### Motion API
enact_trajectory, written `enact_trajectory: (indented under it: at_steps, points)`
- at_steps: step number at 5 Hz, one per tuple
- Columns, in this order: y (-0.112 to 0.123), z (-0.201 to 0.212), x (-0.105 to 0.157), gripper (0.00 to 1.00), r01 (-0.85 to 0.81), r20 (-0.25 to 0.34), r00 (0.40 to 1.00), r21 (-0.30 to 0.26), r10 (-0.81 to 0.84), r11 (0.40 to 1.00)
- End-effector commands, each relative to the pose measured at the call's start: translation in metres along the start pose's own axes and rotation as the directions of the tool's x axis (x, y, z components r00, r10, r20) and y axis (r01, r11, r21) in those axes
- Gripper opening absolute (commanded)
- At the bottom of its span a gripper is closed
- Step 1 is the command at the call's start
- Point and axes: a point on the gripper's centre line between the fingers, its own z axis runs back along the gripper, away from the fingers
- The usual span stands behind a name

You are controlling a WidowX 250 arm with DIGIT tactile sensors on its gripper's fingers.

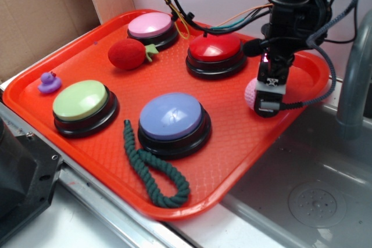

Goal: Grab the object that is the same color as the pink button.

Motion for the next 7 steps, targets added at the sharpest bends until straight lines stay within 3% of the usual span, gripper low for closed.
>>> enact_trajectory:
  at_steps: [1,2,3,4,5,6,7]
  points:
    - [-0.008,-0.012,-0.013,0.72,-0.042,0.022,0.999,0.017,0.042,0.999]
    - [-0.010,-0.022,-0.014,0.00,-0.050,0.022,0.998,0.003,0.050,0.999]
    - [-0.015,-0.009,-0.018,0.00,-0.096,0.023,0.995,-0.019,0.097,0.995]
    - [-0.029,0.037,-0.036,0.00,-0.344,0.119,0.933,0.010,0.341,0.939]
    - [-0.038,0.084,-0.056,0.00,-0.550,0.150,0.827,0.015,0.542,0.835]
    - [-0.045,0.130,-0.084,0.00,-0.709,0.096,0.705,0.061,0.703,0.703]
    - [-0.053,0.149,-0.113,0.00,-0.829,0.101,0.559,0.096,0.823,0.551]
